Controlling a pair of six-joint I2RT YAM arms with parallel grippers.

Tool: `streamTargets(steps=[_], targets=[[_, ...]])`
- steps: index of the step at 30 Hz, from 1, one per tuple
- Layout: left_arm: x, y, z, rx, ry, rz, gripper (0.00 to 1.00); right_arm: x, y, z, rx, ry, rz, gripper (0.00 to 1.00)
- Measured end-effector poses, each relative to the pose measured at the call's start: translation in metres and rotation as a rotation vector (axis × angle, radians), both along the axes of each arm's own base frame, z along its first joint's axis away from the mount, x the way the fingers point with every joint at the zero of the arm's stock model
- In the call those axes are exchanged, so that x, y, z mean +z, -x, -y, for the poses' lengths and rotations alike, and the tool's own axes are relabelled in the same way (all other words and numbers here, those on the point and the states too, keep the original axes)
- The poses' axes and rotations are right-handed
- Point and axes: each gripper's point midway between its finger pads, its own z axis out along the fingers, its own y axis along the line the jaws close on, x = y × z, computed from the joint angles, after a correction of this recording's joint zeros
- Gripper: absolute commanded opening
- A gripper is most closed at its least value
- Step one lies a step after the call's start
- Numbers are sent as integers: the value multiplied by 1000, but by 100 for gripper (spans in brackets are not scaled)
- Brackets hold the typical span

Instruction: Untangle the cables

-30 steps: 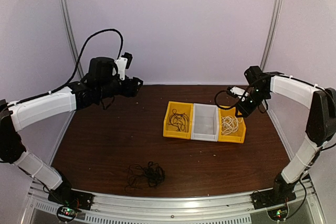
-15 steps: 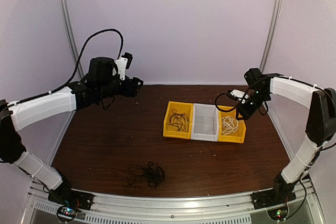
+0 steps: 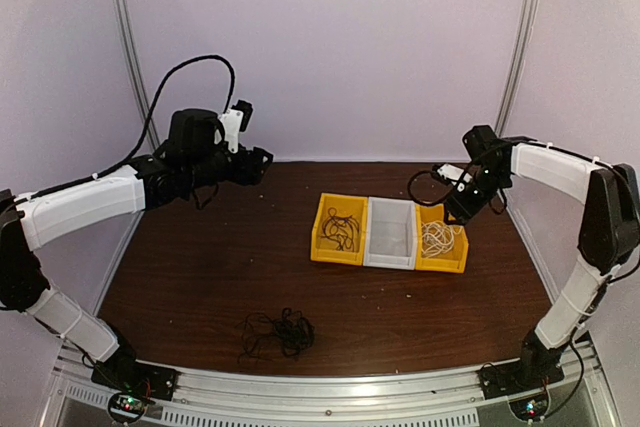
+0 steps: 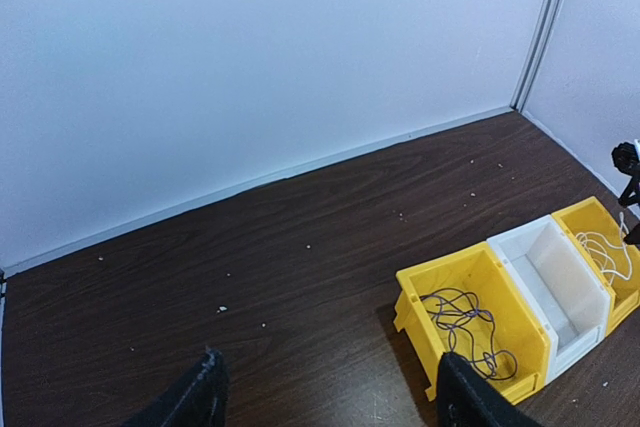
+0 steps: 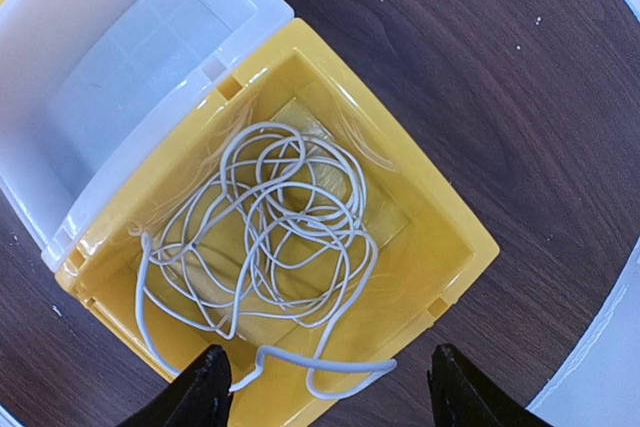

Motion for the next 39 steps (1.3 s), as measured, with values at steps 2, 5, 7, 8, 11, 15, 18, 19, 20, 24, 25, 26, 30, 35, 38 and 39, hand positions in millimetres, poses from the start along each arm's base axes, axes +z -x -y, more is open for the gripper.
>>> streamTargets(steps=[2,5,7,8,11,15,18,19,20,24,25,26,30,35,38,39], targets=[[0,0,0,0,0,0,73,-6,-3,-1,-1,2,-6,63],[0,0,0,1,0,0,73,-12,-7,-1,-3,3,-10,53],[0,0,0,2,0,1,73,-16,-11,-2,-13,-1,-9,44],[0,0,0,2,-1,0,72,-17,-12,-2,-14,-2,-8,38],[0,0,-1,3,-1,1,73,-24,-16,-4,-16,-8,-16,28],[0,0,-1,4,-1,1,73,-34,-17,-9,-7,-12,-36,21],[0,0,-1,3,-1,1,72,-40,-19,-16,6,-23,-48,19],[0,0,-1,4,-1,1,72,-42,-20,-17,9,-26,-52,19],[0,0,-1,4,-1,1,73,-43,-19,-18,12,-26,-55,18],[0,0,-1,3,-1,1,73,-47,-20,-21,19,-34,-63,18],[0,0,-1,3,-1,1,73,-48,-20,-22,21,-37,-62,18],[0,0,-1,3,-1,1,73,-48,-20,-23,21,-39,-62,18],[0,0,-1,4,-1,1,73,-52,-21,-25,27,-40,-65,20],[0,0,-1,3,-1,1,73,-56,-20,-27,33,-37,-74,33],[-1,-1,0,3,-3,-1,73,-51,-21,-27,33,-40,-62,47],[-2,-1,0,3,-5,-4,73,-47,-21,-27,38,-40,-52,49]])
